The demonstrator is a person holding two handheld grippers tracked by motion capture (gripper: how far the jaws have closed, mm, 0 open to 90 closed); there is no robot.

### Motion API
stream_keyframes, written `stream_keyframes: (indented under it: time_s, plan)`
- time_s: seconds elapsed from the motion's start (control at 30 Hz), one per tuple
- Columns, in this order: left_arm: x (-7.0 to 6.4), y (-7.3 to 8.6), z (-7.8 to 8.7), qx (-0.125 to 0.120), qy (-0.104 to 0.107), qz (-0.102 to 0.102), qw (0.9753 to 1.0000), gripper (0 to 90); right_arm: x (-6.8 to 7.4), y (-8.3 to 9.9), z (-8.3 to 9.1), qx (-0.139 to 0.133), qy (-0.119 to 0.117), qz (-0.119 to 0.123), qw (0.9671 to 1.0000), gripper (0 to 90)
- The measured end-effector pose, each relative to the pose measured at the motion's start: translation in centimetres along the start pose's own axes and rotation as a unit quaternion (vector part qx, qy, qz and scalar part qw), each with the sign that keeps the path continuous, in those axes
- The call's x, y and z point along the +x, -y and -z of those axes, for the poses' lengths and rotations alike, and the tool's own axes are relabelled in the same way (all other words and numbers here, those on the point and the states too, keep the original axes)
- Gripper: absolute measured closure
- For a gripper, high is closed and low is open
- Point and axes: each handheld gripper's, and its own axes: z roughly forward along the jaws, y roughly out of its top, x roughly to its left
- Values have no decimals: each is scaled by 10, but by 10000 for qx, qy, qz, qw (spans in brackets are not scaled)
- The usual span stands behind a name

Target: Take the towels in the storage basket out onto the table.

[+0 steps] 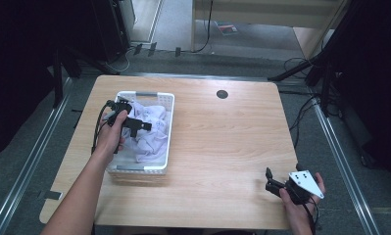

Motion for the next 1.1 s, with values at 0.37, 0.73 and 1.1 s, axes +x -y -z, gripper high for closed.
stream_keyframes:
  time_s: [0.37, 0.73, 1.1]
  plan:
    - [-1, -1, -19, 380, -4, -9, 9993, 0, 1, 0, 0, 17, -6, 11, 10000, 0]
    - [-6, 1, -30, 715, -53, -187, 9973, 0, 2, 0, 0, 15, 17, 54, 10000, 0]
    - [-15, 6, -39, 928, -255, -442, 9944, 0, 3, 0, 0, 29, 25, 122, 9999, 0]
